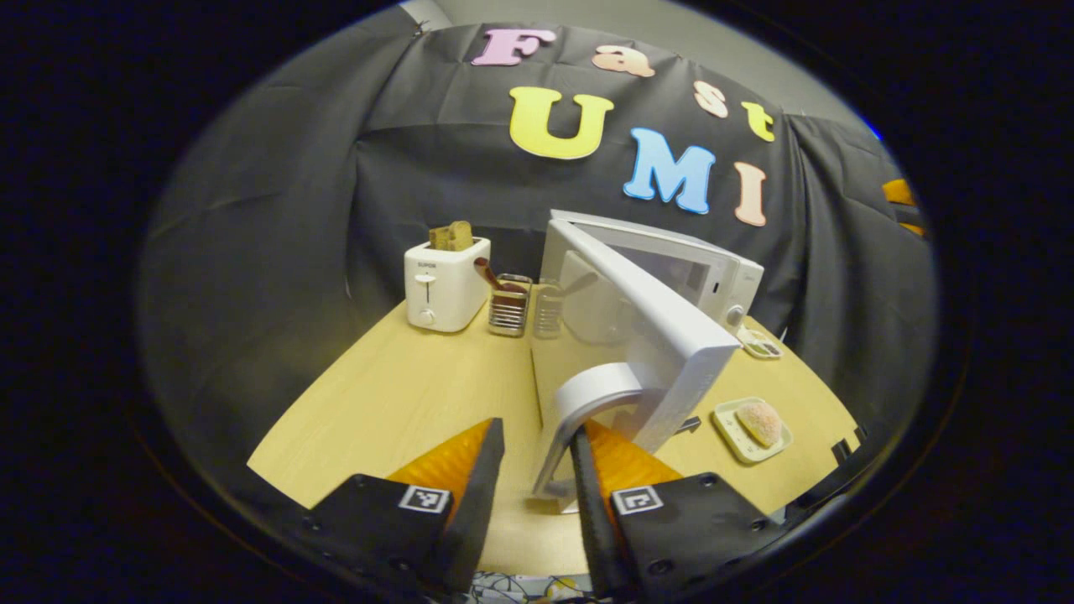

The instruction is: Open the microwave oven with the left hand, put the food in, and close the microwave oven.

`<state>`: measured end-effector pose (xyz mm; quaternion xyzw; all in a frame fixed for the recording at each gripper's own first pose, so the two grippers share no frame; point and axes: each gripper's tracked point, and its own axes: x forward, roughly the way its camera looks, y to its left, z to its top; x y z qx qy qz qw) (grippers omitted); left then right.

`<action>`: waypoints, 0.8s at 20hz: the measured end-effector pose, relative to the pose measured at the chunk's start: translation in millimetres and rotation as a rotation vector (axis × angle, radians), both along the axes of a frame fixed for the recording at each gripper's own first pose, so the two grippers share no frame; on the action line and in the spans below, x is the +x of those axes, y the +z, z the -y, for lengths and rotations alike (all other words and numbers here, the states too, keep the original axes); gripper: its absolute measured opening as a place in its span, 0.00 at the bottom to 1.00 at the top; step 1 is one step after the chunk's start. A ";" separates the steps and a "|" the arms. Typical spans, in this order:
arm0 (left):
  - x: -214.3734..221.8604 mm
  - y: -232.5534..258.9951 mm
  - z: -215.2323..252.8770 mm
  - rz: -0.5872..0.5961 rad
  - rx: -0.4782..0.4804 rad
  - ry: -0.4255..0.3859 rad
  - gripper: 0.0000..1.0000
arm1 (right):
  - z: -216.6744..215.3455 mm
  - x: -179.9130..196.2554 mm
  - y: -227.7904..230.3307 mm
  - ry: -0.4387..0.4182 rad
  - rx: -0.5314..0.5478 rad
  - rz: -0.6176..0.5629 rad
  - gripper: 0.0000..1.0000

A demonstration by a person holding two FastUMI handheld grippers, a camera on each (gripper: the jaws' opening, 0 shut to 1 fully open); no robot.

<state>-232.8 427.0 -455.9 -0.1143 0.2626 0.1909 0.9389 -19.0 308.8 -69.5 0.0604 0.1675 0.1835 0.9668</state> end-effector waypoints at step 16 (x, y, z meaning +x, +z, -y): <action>-29.8 189.5 70.8 0.136 0.108 0.231 0.95 | 8.0 15.1 -35.1 0.167 0.130 -0.021 0.99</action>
